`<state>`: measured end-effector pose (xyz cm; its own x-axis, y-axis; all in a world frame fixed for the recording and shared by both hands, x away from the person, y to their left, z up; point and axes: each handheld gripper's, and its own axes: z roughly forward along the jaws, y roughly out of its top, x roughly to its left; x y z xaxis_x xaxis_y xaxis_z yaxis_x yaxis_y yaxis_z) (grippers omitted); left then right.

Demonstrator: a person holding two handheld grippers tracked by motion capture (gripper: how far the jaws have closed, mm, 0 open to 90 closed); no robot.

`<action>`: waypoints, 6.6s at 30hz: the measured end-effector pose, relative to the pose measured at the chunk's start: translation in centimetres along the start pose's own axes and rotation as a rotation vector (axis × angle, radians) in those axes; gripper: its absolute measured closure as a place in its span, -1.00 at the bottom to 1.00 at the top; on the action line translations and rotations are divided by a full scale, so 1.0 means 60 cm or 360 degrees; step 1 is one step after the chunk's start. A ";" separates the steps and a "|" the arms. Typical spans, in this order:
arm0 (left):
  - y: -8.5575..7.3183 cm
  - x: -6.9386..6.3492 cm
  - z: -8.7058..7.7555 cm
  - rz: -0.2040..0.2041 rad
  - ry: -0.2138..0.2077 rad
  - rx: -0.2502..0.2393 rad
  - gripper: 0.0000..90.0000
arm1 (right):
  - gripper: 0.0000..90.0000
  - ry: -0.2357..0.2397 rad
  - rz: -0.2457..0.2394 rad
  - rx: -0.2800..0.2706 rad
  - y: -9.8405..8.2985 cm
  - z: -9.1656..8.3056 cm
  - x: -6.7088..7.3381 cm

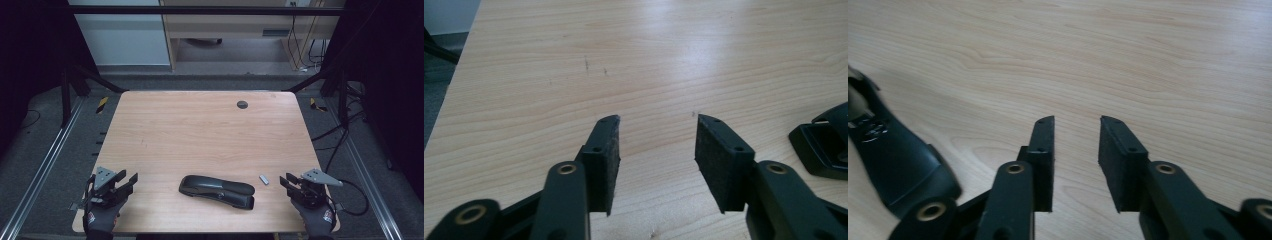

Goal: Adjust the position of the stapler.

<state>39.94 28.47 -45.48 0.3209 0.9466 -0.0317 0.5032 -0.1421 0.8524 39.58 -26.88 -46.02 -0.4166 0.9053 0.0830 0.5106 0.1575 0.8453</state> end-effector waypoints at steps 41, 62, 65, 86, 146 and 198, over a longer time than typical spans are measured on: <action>0.000 -0.051 0.014 0.0205 -0.0101 0.0064 0.94 | 1.00 0.0401 -0.0214 0.0194 -0.038 0.039 0.134; 0.000 -0.052 0.014 0.0207 -0.0097 0.0072 0.92 | 1.00 0.0479 -0.0264 0.0305 -0.051 0.054 0.154; 0.000 -0.052 0.015 0.0206 -0.0099 0.0076 0.92 | 1.00 0.0479 -0.0275 0.0323 -0.052 0.056 0.156; 0.000 -0.052 0.016 0.0201 -0.0105 0.0080 0.93 | 1.00 0.0426 -0.0313 0.0354 -0.055 0.061 0.156; 0.021 -0.171 0.135 0.0364 -0.0302 0.0227 0.99 | 1.00 0.0101 -0.0102 0.0117 -0.025 0.042 0.039; 0.037 -0.195 0.123 0.0515 -0.0338 0.0185 0.99 | 1.00 0.0135 -0.0089 0.0129 -0.026 0.041 0.041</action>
<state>43.23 14.92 -47.06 0.6303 0.7683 0.1112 0.4326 -0.4665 0.7715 39.60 -23.96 -48.43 -0.5068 0.8579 0.0842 0.5423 0.2414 0.8048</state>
